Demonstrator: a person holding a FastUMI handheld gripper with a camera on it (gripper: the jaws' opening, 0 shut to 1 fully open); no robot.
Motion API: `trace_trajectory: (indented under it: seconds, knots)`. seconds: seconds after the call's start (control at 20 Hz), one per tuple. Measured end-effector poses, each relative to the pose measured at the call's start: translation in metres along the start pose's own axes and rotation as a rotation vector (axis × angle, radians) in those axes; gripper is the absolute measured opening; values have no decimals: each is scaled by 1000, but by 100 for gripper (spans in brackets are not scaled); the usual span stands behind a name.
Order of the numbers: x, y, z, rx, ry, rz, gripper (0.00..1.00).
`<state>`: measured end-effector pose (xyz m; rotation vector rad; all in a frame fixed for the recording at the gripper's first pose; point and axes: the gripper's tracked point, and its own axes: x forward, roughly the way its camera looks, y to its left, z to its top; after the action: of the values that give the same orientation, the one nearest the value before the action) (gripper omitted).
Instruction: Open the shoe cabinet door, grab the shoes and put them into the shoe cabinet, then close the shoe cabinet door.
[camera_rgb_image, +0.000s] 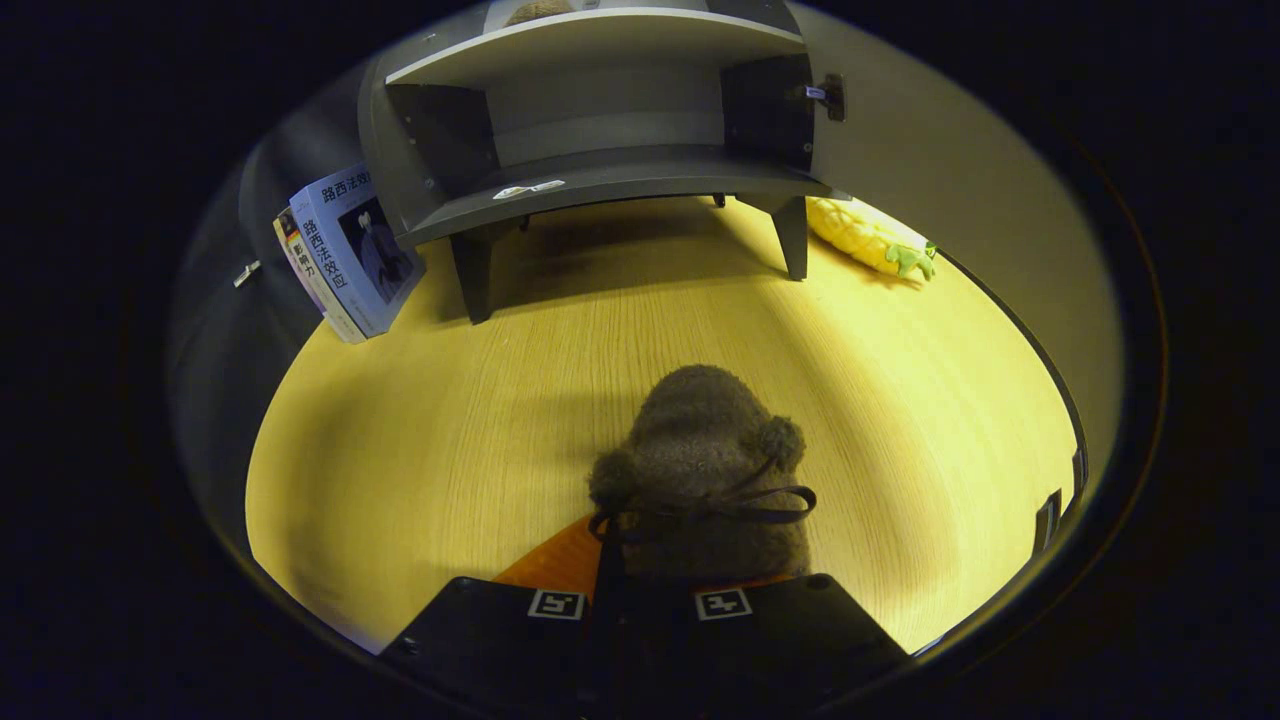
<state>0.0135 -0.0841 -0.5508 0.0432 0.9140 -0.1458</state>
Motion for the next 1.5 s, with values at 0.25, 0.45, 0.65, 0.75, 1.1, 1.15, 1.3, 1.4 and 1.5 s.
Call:
trace_trajectory:
  seconds: [0.25, 0.45, 0.65, 0.75, 1.1, 1.15, 1.3, 1.4, 1.5]
  knots:
    - [7, -2, 5, -15, -58, 1, 25]
    - [12, -3, 11, -20, -90, -9, 5]
    - [11, -3, 10, 35, -79, 2, 5]
    - [10, -3, 10, 17, -81, -7, 5]
    - [-30, 5, 34, -17, -121, 3, 5]
    - [-41, 4, 45, -23, -128, -1, 5]
    - [-78, 4, 85, -9, -169, 7, 5]
    - [-104, -1, 118, 24, -204, 3, 5]
    - [-126, -4, 147, 24, -236, -10, 5]
